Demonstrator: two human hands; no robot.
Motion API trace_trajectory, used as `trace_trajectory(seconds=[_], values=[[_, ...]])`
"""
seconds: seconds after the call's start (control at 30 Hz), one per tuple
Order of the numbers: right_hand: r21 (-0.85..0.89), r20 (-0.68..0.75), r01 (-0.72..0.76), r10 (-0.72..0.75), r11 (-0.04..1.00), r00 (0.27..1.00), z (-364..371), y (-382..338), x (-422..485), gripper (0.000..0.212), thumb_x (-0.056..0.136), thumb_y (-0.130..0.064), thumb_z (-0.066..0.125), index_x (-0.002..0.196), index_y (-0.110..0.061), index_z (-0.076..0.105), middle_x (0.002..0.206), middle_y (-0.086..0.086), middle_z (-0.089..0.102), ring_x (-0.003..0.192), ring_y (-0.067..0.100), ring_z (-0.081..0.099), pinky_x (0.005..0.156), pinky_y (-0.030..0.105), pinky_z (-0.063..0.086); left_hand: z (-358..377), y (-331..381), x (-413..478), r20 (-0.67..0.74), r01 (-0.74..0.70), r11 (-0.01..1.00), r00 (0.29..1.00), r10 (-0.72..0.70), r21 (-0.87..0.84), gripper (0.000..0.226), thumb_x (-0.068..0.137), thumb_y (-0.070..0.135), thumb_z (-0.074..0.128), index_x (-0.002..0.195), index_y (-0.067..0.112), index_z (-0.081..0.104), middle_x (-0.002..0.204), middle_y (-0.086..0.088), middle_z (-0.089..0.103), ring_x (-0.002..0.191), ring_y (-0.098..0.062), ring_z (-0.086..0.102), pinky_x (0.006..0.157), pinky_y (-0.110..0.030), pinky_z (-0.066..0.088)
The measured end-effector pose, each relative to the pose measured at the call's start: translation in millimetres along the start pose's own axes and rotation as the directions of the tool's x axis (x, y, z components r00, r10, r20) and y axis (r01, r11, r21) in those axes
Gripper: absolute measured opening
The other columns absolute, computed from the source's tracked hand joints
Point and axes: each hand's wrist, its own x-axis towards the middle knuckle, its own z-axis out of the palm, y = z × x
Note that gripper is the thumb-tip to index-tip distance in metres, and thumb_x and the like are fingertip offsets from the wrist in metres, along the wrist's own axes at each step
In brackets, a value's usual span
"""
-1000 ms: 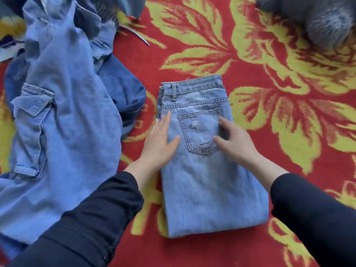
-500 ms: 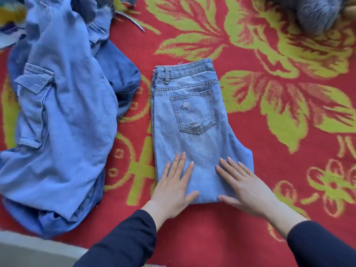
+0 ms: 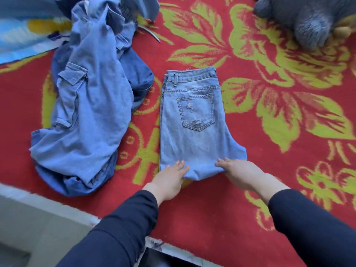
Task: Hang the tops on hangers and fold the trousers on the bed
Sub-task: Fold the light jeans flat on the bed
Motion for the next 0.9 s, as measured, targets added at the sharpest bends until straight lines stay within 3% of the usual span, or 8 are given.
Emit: trace_trajectory(seconds=[0.1,0.2,0.37,0.57,0.63,0.73,0.8,0.9], values=[[0.007,0.159,-0.045,0.043,0.999,0.986,-26.0,-12.5,-7.8,0.018,0.096,-0.020,0.042,0.100,-0.018,0.060,0.112,0.005,0.066,0.096,0.023,0.060,0.071,0.028,0.041,-21.0,4.3,-13.1,0.138,0.076,0.980,0.989,-0.051,-0.181,0.041,0.102,0.022,0.037,0.142,0.016,0.042,0.154,-0.008,0.033,0.141,-0.022,0.032,0.113,-0.031,0.027],[-0.003,0.405,-0.099,0.092,0.995,0.910,-41.0,-23.6,-18.7,0.017,0.090,-0.025,0.049,0.077,-0.017,0.056,0.076,0.005,0.061,0.054,0.014,0.054,0.048,0.023,0.038,-33.9,12.2,-28.8,0.359,0.143,0.964,0.932,-0.055,-0.222,0.019,0.096,0.026,0.042,0.090,0.015,0.057,0.108,-0.018,0.064,0.089,-0.025,0.058,0.076,-0.030,0.042],[0.117,0.568,-0.220,0.116,0.968,0.815,-56.5,-21.9,-24.1,0.024,0.082,-0.028,0.068,0.068,-0.017,0.052,0.079,0.004,0.058,0.072,0.021,0.057,0.064,0.025,0.045,-57.3,17.7,-39.4,0.527,0.227,0.912,0.850,-0.014,-0.342,0.027,0.095,0.031,0.055,0.073,0.015,0.053,0.074,-0.002,0.050,0.064,-0.014,0.044,0.061,-0.025,0.037],[0.404,0.191,-0.200,0.131,0.893,0.973,-116.7,6.7,4.5,0.019,0.072,-0.021,0.072,0.063,-0.009,0.060,0.064,-0.001,0.053,0.064,0.015,0.049,0.059,0.027,0.036,-137.8,-8.1,-7.0,0.242,0.191,0.847,0.967,-0.077,-0.495,0.018,0.088,0.029,0.067,0.098,0.014,0.069,0.099,-0.006,0.067,0.094,-0.019,0.063,0.084,-0.033,0.047],[0.396,0.005,-0.137,0.148,0.908,0.989,-134.1,12.6,20.0,0.026,0.075,-0.020,0.068,0.061,-0.008,0.049,0.060,0.000,0.046,0.058,0.016,0.042,0.053,0.029,0.029,-159.5,-18.7,12.0,0.108,0.124,0.898,0.990,-0.085,-0.422,0.016,0.089,0.029,0.064,0.092,0.013,0.069,0.089,-0.003,0.067,0.085,-0.018,0.063,0.073,-0.033,0.047],[0.239,-0.199,-0.099,0.148,0.966,0.969,-143.4,16.5,47.2,0.026,0.082,-0.019,0.059,0.064,-0.012,0.041,0.061,0.001,0.047,0.059,0.021,0.044,0.048,0.030,0.026,-175.0,-31.4,43.6,-0.073,0.050,0.951,0.994,-0.076,-0.305,0.032,0.092,0.026,0.055,0.065,0.014,0.043,0.062,0.001,0.041,0.059,-0.017,0.039,0.053,-0.030,0.027],[0.202,-0.294,-0.098,0.156,0.974,0.943,-139.7,19.0,65.9,0.018,0.086,-0.021,0.054,0.070,-0.015,0.048,0.071,0.001,0.052,0.073,0.026,0.053,0.053,0.031,0.034,-172.9,-39.9,64.0,-0.211,0.041,0.977,0.974,-0.086,-0.211,0.032,0.094,0.029,0.052,0.067,0.014,0.045,0.068,0.000,0.045,0.067,-0.020,0.045,0.057,-0.032,0.031],[0.195,-0.369,-0.114,0.180,0.974,0.912,-127.0,24.5,93.2,0.016,0.094,-0.029,0.053,0.099,-0.016,0.060,0.101,0.004,0.052,0.106,0.027,0.050,0.081,0.039,0.046,-153.9,-50.5,90.2,-0.409,0.097,0.983,0.900,-0.155,-0.158,0.022,0.096,0.035,0.050,0.078,0.023,0.053,0.089,0.001,0.045,0.095,-0.023,0.047,0.073,-0.034,0.038]])
